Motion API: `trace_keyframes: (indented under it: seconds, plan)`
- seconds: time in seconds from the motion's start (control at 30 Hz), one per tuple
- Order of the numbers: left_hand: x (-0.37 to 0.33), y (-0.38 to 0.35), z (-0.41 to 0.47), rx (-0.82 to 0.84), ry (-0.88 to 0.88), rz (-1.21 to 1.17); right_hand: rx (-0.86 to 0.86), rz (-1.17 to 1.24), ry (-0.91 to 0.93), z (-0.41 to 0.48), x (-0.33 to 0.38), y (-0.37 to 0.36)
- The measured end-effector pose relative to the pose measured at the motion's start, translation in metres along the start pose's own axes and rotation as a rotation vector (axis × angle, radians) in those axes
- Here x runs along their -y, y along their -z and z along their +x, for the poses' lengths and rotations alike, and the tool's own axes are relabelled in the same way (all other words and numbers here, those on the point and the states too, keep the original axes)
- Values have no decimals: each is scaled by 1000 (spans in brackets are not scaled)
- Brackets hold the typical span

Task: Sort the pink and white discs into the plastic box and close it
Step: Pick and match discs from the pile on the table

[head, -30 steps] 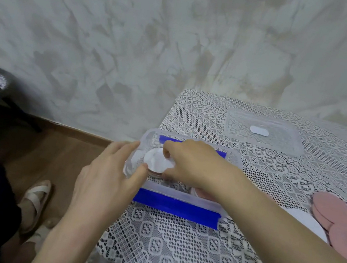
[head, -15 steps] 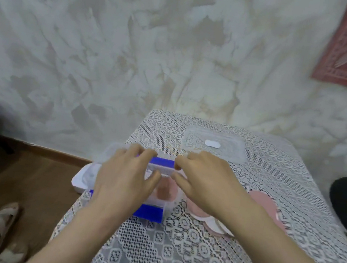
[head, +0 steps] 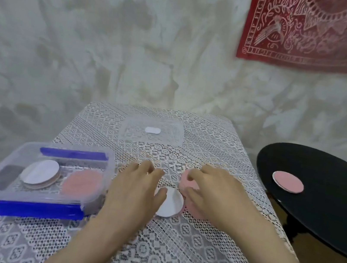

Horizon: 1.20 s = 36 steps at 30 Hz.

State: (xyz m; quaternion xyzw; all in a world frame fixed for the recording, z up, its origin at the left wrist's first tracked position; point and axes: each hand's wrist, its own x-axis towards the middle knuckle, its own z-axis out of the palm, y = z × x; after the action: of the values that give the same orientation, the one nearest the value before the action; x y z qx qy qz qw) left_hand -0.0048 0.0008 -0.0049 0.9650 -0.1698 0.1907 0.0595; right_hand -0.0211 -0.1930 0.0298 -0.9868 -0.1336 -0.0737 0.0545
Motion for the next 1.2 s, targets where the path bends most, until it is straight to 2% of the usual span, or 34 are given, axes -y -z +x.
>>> trace_keyframes:
  seconds: [0.2, 0.53, 0.77, 0.93, 1.2]
  plan:
    - [-8, -21, -13, 52, 23, -60, 58, 110, -39, -11, -8, -35]
    - [6, -22, -18, 110, 54, -260, 176, 311, 8, 7, 4, -34]
    - [10, -14, -24, 107, 77, -393, 199, 449, -72, 6, 11, -33]
    - [10, -10, -30, 109, 82, -428, 190, 587, -165, 5, 10, -39]
    - [13, 0, -39, 128, 95, -428, 29, 480, -239, -5, 5, -37]
